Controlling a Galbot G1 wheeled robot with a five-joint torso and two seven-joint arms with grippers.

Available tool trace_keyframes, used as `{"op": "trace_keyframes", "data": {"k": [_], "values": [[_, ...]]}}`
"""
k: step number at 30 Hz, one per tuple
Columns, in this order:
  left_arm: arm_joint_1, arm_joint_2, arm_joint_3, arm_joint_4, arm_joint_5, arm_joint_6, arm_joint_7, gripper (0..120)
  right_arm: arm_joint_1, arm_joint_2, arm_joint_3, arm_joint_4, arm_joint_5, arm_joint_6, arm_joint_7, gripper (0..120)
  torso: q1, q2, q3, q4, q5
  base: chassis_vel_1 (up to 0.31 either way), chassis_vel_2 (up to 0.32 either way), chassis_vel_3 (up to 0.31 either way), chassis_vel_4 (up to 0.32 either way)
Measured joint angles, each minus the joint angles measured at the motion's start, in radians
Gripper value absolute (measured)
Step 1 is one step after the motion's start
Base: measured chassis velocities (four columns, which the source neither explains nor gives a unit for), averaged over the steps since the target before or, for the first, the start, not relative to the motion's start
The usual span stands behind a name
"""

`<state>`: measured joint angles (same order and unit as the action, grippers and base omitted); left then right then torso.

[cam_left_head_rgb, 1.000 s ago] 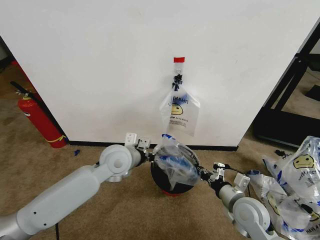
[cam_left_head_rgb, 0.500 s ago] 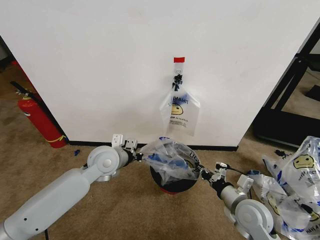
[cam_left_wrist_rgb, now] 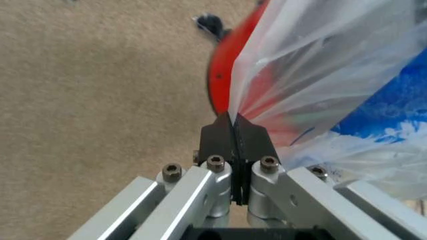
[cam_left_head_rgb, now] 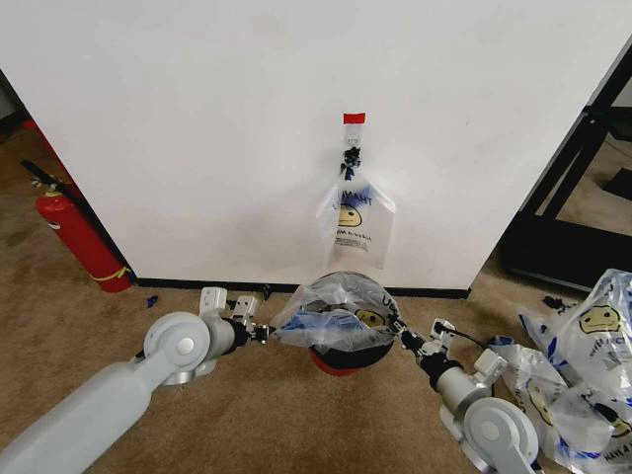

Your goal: Pick up the garbage bag from the wall and place it over the trash bin.

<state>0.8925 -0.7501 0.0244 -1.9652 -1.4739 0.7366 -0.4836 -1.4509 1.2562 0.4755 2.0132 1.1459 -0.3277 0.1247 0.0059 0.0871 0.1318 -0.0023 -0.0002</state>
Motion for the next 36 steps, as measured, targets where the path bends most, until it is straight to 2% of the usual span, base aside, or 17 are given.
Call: {"op": "trace_keyframes", "data": {"k": [11, 16, 17, 19, 20, 25, 27, 31, 35, 36], "values": [[0.066, -0.011, -0.034, -0.027, 0.084, -0.023, 0.049, 1, -0.006, 0.022, 0.007, -0.007, 0.001, -0.008, 0.014, 0, 0.000, 0.000, 0.000, 0.0000, -0.0001, 0.000, 0.000, 0.000, 0.000], [0.063, -0.001, -0.067, -0.067, 0.098, -0.048, 0.032, 18, 0.002, 0.030, 0.006, -0.024, -0.020, -0.008, 0.017, 0, 0.000, 0.000, 0.000, 0.0000, -0.0001, 0.000, 0.000, 0.000, 0.000], [0.070, 0.012, -0.082, -0.095, 0.104, -0.049, 0.017, 25, 0.004, 0.031, 0.006, -0.031, -0.027, -0.007, 0.017, 0, 0.000, 0.000, 0.000, 0.0001, 0.0001, 0.000, 0.000, 0.000, 0.000], [0.078, 0.020, -0.090, -0.112, 0.112, -0.050, 0.008, 27, 0.005, 0.032, 0.006, -0.033, -0.030, -0.007, 0.017, 0, 0.000, 0.000, 0.000, 0.0000, 0.0002, 0.000, 0.000, 0.000, 0.000], [0.090, 0.030, -0.098, -0.132, 0.123, -0.052, -0.001, 34, 0.005, 0.032, 0.007, -0.037, -0.033, -0.006, 0.017, 0, 0.000, 0.000, 0.000, 0.0001, 0.0000, 0.000, 0.000, 0.000, 0.000], [0.124, 0.075, -0.120, -0.207, 0.167, -0.077, -0.034, 54, 0.003, 0.025, 0.013, -0.044, -0.041, -0.005, 0.014, 0, 0.000, 0.000, 0.000, 0.0002, 0.0000, 0.000, 0.000, 0.000, 0.000], [0.118, 0.082, -0.120, -0.215, 0.167, -0.081, -0.036, 57, 0.003, 0.025, 0.014, -0.044, -0.042, -0.005, 0.014, 0, 0.000, 0.000, 0.000, 0.0003, 0.0000, 0.000, 0.000, 0.000, 0.000], [0.014, 0.111, -0.085, -0.256, 0.078, -0.080, -0.038, 76, 0.003, 0.016, 0.013, -0.044, -0.047, -0.004, 0.012, 0, 0.000, 0.000, 0.000, 0.0001, 0.0002, 0.000, 0.000, 0.000, 0.000], [-0.074, 0.108, -0.030, -0.262, 0.027, -0.067, -0.037, 86, 0.003, 0.013, 0.010, -0.043, -0.047, -0.004, 0.011, 0, 0.000, 0.000, 0.000, 0.0003, 0.0004, 0.000, 0.000, 0.000, 0.000], [-0.141, 0.094, 0.013, -0.261, -0.001, -0.056, -0.038, 90, 0.003, 0.012, 0.010, -0.042, -0.048, -0.004, 0.011, 0, 0.000, 0.000, 0.000, 0.0003, 0.0001, 0.000, 0.000, 0.000, 0.000]]}}
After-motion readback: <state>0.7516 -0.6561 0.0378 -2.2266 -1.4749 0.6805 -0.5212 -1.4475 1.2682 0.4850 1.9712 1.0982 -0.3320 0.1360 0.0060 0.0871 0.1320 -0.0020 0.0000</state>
